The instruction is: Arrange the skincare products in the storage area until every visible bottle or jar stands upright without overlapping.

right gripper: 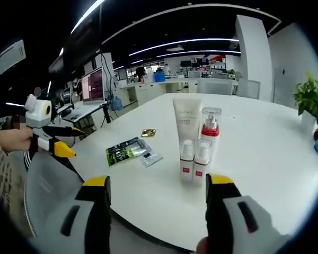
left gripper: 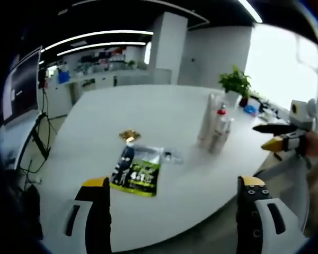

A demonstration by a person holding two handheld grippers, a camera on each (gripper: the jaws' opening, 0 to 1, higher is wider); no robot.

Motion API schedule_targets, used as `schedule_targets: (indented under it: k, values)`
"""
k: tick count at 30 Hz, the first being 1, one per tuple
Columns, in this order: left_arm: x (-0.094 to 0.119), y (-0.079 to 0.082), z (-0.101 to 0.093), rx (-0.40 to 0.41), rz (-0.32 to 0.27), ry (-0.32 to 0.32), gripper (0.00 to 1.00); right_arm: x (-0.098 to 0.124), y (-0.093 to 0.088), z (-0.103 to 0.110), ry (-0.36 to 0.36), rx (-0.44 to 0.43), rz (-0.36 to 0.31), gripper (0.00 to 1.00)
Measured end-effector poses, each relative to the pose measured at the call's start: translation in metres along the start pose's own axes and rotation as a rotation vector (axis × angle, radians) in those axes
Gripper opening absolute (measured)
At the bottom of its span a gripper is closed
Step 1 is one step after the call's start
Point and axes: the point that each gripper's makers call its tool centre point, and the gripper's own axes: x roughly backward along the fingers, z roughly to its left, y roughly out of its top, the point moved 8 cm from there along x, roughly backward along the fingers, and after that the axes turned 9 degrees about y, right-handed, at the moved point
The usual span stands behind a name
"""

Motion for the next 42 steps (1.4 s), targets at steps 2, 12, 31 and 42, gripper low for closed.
schedule_targets:
  k: [2,12,31,42]
  values:
    - [0.001,0.000,0.000,0.004,-0.005,0.005,0.97,0.000,-0.001,0.001,0.003,-0.005,-0.003,0.75]
    - [0.000,-0.004,-0.003,-0.050,0.000,0.014,0.97,-0.003,-0.007,0.003,0.013,-0.001,0.019,0.81]
    - [-0.009,-0.001,-0.001,-0.040,0.049,0.000,0.97,-0.003,-0.009,-0.004,-0.026,-0.013,0.023,0.84]
    - [-0.029,-0.002,0.008,-0.091,0.120,0.010,0.97,-0.004,-0.009,-0.004,-0.034,-0.015,0.022,0.84]
